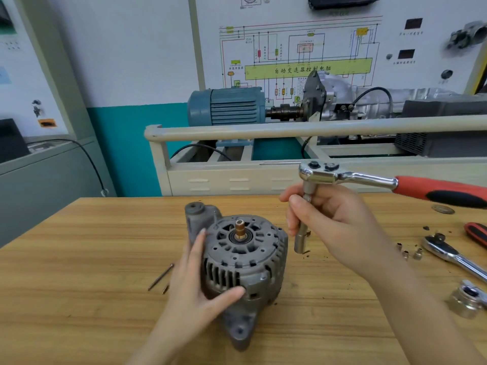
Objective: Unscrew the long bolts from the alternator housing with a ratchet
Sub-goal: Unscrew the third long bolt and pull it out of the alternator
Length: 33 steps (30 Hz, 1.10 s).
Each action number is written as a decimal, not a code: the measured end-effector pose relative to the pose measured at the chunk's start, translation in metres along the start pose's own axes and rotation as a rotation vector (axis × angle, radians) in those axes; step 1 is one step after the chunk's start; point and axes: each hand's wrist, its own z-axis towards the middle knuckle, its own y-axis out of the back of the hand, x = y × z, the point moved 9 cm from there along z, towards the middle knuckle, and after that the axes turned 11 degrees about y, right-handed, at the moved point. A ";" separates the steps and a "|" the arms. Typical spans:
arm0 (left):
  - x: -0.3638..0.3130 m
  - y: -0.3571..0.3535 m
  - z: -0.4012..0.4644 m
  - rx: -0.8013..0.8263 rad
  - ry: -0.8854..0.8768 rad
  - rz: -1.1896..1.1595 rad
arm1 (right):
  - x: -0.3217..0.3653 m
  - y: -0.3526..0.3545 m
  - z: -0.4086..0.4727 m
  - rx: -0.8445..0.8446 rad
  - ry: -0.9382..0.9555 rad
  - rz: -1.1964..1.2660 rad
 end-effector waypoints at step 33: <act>-0.067 0.059 -0.029 -0.326 -0.267 0.172 | -0.049 -0.034 -0.008 0.292 -0.194 -0.084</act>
